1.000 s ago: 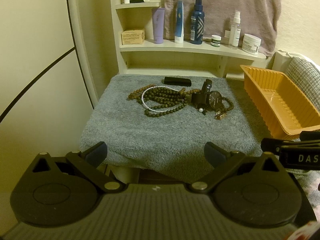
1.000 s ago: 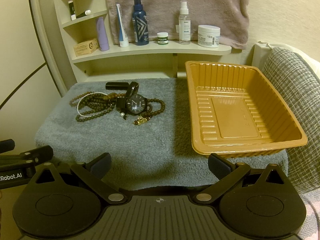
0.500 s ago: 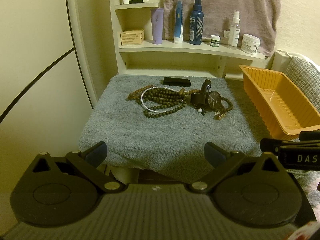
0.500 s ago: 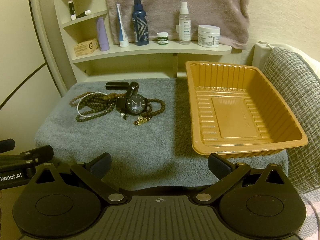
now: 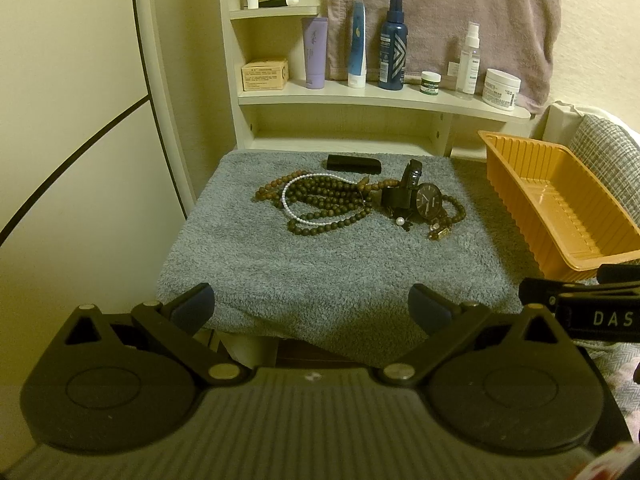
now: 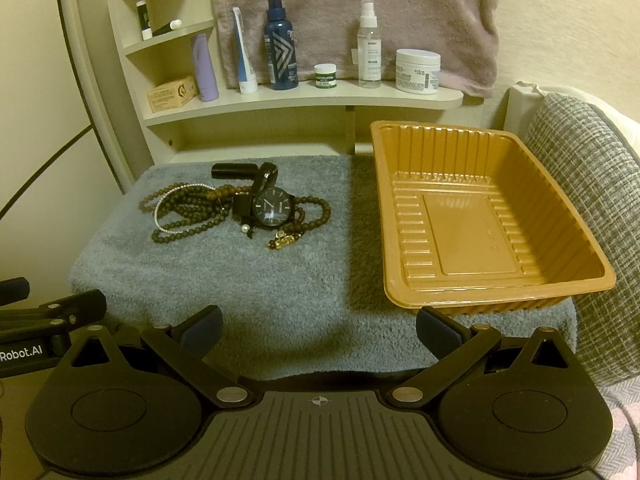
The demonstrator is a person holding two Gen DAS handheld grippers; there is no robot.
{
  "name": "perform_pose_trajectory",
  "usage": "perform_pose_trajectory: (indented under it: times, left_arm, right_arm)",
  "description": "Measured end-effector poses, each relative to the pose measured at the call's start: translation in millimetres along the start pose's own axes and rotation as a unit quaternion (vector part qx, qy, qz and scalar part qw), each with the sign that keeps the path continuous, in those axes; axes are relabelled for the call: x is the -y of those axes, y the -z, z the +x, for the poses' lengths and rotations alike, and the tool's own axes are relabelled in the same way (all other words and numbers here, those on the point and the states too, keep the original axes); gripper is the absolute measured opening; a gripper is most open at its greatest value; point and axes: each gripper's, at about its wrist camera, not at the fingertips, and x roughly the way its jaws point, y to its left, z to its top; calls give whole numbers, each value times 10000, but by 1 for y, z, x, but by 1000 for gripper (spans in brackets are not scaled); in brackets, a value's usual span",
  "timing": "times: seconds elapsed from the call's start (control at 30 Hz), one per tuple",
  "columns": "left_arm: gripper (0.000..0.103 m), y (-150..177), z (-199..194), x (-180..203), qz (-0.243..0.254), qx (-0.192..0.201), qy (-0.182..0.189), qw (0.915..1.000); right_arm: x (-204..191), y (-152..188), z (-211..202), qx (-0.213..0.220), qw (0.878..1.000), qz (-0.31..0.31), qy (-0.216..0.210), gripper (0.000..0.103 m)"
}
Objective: Organize jewelry
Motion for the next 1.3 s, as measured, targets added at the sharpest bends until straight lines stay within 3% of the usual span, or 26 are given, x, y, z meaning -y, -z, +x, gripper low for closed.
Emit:
perform_pose_trajectory:
  times: [1.3]
  left_arm:
    - [102,-3,-4,0,-50,55,41,10000]
  right_arm:
    - [7,1,-7,94,9999,58,7,102]
